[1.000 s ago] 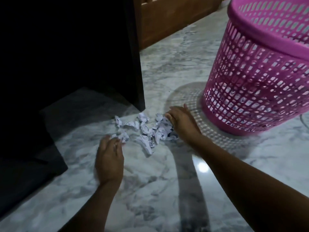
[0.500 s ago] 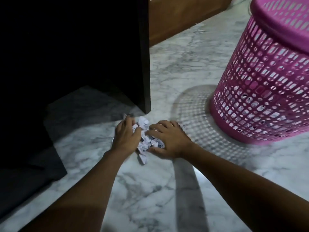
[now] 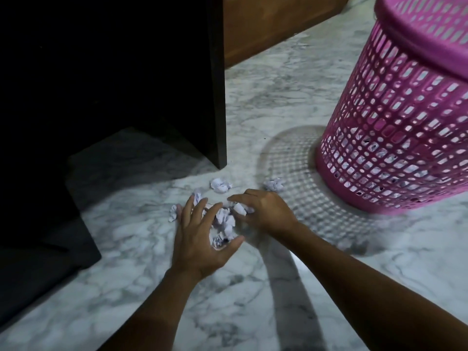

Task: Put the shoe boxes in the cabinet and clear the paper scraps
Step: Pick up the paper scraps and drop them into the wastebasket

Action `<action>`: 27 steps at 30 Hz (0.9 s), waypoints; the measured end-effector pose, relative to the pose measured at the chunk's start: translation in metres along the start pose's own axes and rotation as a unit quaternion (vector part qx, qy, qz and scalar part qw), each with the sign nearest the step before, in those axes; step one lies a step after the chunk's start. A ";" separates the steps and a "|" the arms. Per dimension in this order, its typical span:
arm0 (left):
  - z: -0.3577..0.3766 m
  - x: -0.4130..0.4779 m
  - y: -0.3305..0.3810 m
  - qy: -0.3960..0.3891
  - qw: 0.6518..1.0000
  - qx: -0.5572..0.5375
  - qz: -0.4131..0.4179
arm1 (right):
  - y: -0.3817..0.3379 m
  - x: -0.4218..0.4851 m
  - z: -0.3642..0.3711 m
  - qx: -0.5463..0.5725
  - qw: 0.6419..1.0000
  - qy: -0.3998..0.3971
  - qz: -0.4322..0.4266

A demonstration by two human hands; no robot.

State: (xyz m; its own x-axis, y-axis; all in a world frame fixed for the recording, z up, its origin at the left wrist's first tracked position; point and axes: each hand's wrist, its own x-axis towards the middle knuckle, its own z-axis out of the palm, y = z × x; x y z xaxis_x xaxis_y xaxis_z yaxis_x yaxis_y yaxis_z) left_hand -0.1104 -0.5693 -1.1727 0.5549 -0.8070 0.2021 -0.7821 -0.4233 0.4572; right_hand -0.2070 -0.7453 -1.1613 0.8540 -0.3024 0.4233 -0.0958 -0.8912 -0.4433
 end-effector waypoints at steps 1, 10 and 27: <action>0.000 -0.004 0.001 -0.002 1.000 0.022 0.005 | 0.001 0.002 -0.005 -0.007 1.000 0.027 -0.003; 0.020 -0.014 0.010 0.058 0.997 0.000 0.051 | 0.036 0.005 -0.034 -0.082 0.970 0.009 0.228; 0.036 0.000 0.032 0.119 0.989 -0.011 0.086 | 0.035 -0.005 -0.028 -0.032 0.951 -0.070 0.299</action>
State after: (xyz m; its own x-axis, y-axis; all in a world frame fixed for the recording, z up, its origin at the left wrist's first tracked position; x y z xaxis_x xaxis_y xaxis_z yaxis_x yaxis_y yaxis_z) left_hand -0.1452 -0.5975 -1.1890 0.4678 -0.7456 0.4746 -0.8656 -0.2782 0.4163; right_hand -0.2285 -0.7843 -1.1569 0.6965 -0.7175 -0.0019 -0.6130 -0.5937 -0.5213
